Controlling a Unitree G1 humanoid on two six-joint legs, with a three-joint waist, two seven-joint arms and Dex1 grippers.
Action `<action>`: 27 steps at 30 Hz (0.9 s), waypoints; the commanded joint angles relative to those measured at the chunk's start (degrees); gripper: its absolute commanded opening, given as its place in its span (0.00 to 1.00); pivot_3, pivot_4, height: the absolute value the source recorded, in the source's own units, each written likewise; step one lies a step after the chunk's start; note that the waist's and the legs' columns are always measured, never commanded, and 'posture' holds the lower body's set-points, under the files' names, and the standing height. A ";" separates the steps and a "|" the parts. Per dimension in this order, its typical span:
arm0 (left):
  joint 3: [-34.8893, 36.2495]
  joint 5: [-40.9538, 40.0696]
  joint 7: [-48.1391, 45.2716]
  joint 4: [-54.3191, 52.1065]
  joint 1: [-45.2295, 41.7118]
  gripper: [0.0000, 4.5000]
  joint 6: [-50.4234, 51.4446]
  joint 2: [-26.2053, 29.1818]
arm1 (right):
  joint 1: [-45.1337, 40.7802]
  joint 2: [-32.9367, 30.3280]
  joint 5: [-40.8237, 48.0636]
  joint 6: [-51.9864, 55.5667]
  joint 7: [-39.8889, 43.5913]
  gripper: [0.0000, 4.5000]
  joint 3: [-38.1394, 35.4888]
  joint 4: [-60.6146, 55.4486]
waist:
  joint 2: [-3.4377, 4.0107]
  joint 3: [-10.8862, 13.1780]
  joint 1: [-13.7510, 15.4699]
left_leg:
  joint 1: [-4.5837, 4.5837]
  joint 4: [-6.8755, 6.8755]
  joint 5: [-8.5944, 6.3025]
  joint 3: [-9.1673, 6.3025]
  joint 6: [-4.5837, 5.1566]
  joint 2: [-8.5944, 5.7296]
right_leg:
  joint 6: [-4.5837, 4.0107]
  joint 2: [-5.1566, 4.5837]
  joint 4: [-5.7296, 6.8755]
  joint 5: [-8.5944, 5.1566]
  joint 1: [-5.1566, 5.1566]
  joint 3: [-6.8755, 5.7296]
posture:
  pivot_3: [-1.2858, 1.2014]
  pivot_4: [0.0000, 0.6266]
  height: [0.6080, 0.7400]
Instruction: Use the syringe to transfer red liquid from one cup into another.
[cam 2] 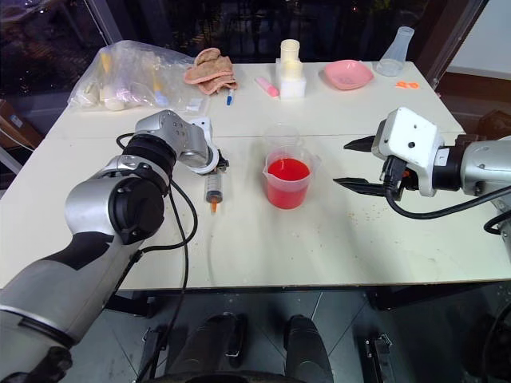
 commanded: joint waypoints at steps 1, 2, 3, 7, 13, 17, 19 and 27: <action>-2.30 0.96 -3.35 -1.72 -1.05 0.34 -0.73 2.23 | -0.62 -0.14 0.53 -0.24 -1.40 0.69 -2.26 -0.94 | 0.00 0.00 -0.11 | 0.00 0.00 0.00 0.00 0.00 0.00 | 0.00 0.01 0.00 0.00 0.00 0.00 | 0.52 0.24 1.00; -3.38 1.59 -4.91 -2.24 -1.43 0.34 -1.07 2.69 | -0.49 -0.01 0.48 -0.39 -1.62 0.69 -2.34 -0.89 | 0.00 0.00 -0.12 | 0.00 0.00 0.00 0.00 0.00 0.01 | 0.00 0.02 0.00 0.00 0.00 0.00 | 0.52 0.24 1.00; -5.01 2.31 -7.90 -3.49 -2.18 0.34 -2.39 3.55 | -0.25 0.33 0.51 -0.46 -2.06 0.69 -2.38 -0.95 | 0.00 0.00 -0.13 | 0.00 0.00 0.01 0.00 0.00 0.01 | 0.00 0.02 0.01 0.00 -0.01 0.00 | 0.52 0.24 1.00; -10.19 4.30 -16.79 -9.20 -4.21 0.34 -10.47 6.32 | 0.47 1.67 0.48 -0.74 -3.74 0.69 -2.23 -1.51 | 0.00 0.00 -0.04 | -0.01 0.00 0.01 0.00 -0.01 0.02 | -0.01 0.02 0.01 0.00 -0.02 0.01 | 0.52 0.24 1.00; -6.68 -1.39 -25.65 -14.80 -7.03 0.34 -21.65 7.38 | 0.02 6.02 1.17 -0.25 -8.29 0.69 -2.22 -1.88 | 0.00 0.00 0.12 | -0.05 0.02 0.00 -0.01 -0.01 0.00 | -0.01 -0.07 -0.06 0.00 0.01 0.01 | 0.52 0.24 1.00; -8.04 -3.15 -33.73 -19.08 -7.25 0.34 -30.34 4.84 | -0.62 8.69 1.86 1.25 -12.21 0.69 -2.86 -2.05 | 0.02 -0.01 0.03 | -0.03 0.02 0.02 0.00 0.04 -0.02 | -0.01 -0.06 -0.06 0.00 0.03 0.00 | 0.52 0.24 1.00; -8.45 -3.91 -38.65 -21.72 -5.96 0.34 -38.09 2.81 | -1.05 9.42 2.67 2.49 -14.00 0.69 -3.73 -2.48 | 0.02 -0.01 0.02 | -0.03 0.04 0.07 0.00 0.12 -0.02 | -0.01 -0.05 -0.05 0.00 0.02 -0.03 | 0.52 0.24 1.00; -7.74 -14.62 -56.90 -32.26 2.91 0.34 -43.42 -6.63 | -5.62 13.80 11.43 14.69 -25.33 0.69 -10.99 -4.59 | 0.05 -0.03 -0.13 | -0.01 0.02 0.08 0.02 0.18 0.01 | -0.02 -0.02 -0.05 0.01 0.03 0.03 | 0.52 0.24 1.00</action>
